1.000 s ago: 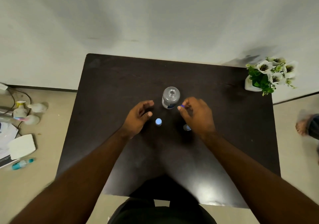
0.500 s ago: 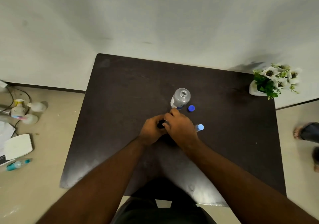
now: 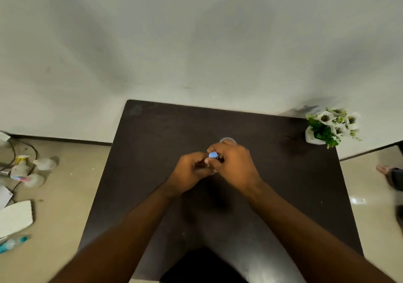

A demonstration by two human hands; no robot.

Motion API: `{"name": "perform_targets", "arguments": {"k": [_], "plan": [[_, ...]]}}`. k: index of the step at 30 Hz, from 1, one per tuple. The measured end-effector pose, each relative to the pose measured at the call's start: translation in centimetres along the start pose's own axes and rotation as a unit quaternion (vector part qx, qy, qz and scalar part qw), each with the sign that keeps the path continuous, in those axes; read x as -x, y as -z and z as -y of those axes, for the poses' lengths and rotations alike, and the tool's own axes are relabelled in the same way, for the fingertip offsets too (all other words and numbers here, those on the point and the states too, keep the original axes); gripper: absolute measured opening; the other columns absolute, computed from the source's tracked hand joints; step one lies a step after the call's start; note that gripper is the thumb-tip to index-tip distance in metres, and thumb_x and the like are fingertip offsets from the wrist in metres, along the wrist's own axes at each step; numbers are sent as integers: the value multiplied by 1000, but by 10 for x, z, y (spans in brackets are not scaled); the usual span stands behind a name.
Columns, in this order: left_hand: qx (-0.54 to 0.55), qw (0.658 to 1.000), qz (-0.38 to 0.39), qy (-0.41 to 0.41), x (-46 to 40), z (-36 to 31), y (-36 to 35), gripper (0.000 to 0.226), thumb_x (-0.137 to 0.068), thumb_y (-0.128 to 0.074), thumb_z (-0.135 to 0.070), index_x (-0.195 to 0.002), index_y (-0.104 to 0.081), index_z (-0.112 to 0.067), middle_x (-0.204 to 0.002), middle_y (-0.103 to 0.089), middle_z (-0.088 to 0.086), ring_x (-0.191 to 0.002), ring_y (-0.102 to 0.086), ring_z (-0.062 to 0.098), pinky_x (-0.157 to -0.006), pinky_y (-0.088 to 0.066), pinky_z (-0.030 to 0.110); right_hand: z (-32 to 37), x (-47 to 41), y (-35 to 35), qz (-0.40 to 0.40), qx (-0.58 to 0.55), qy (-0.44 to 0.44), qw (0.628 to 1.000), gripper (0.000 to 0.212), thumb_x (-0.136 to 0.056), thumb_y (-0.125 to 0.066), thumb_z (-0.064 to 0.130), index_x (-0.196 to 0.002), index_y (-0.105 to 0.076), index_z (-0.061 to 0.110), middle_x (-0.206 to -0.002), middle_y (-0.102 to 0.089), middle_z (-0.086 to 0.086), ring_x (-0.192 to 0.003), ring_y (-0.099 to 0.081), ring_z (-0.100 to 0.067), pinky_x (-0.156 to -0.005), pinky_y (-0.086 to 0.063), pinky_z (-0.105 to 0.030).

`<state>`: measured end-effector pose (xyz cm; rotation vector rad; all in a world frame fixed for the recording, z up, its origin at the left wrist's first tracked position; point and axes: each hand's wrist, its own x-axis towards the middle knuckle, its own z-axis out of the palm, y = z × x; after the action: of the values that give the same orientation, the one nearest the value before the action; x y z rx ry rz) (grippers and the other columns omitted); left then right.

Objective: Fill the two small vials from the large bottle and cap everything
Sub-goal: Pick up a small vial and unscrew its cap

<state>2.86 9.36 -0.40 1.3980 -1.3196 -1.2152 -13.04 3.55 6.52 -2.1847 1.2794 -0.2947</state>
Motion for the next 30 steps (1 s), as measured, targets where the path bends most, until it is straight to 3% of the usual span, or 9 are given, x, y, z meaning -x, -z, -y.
{"name": "perform_targets", "arguments": {"k": [2, 6, 11, 14, 18, 23, 27, 30], "plan": [[5, 999, -3, -43, -13, -41, 14, 13, -88, -78, -13, -93, -75, -25, -91, -79, -1, -85, -77, 15, -76, -58, 25, 19, -10, 38, -61, -28, 31, 997, 25, -83, -79, 33, -107, -73, 28, -103, -71, 11, -90, -67, -6, -77, -44, -9], [32, 991, -44, -119, -44, -137, 36, 15, -90, -79, -16, -99, -74, -6, -89, -78, 13, -82, -78, 26, -75, -62, 33, 65, -28, 129, -158, -87, 68, 981, 21, -77, -82, 34, -91, -67, 31, -76, -68, 20, -70, -67, -1, -63, -50, -12], [48, 976, -74, -201, -71, -257, 42, 12, -92, -77, -17, -102, -80, -12, -90, -79, 11, -85, -78, 29, -71, -65, 35, 114, -35, 233, -252, -130, 125, 951, 19, -77, -84, 36, -82, -67, 30, -75, -69, 20, -63, -64, -1, -58, -45, -7], [39, 964, -80, -249, -78, -319, 37, 7, -91, -78, -20, -94, -81, -15, -82, -79, 9, -80, -78, 26, -67, -65, 33, 138, -28, 287, -304, -133, 152, 931, 27, -71, -86, 44, -78, -66, 27, -71, -67, 18, -57, -59, 0, -56, -44, -11], [42, 954, -84, -285, -80, -386, 25, 14, -91, -79, -20, -91, -80, -6, -79, -78, 12, -79, -78, 27, -66, -65, 34, 160, -12, 347, -359, -107, 167, 912, 28, -68, -88, 43, -76, -67, 26, -70, -70, 12, -60, -63, -3, -61, -54, -23], [54, 951, -70, -297, -73, -431, 11, 14, -91, -79, -18, -93, -80, -4, -82, -76, 18, -76, -77, 23, -67, -65, 38, 166, 8, 392, -351, -129, 197, 906, 21, -71, -89, 35, -76, -72, 25, -74, -74, 12, -69, -71, -6, -68, -59, -27], [80, 950, -56, -297, -66, -442, 6, 10, -92, -77, -15, -95, -81, -7, -86, -77, 21, -78, -77, 25, -68, -64, 36, 162, 17, 407, -285, -171, 245, 911, 9, -80, -82, 16, -84, -75, 19, -86, -79, 5, -84, -76, -12, -85, -62, -41], [80, 949, -57, -298, -61, -446, 3, 11, -93, -75, -16, -98, -82, -9, -88, -78, 20, -80, -78, 26, -69, -64, 34, 158, 21, 412, -237, -181, 267, 916, 9, -89, -74, 14, -95, -73, 20, -102, -78, 6, -98, -74, -11, -92, -59, -39]]}}
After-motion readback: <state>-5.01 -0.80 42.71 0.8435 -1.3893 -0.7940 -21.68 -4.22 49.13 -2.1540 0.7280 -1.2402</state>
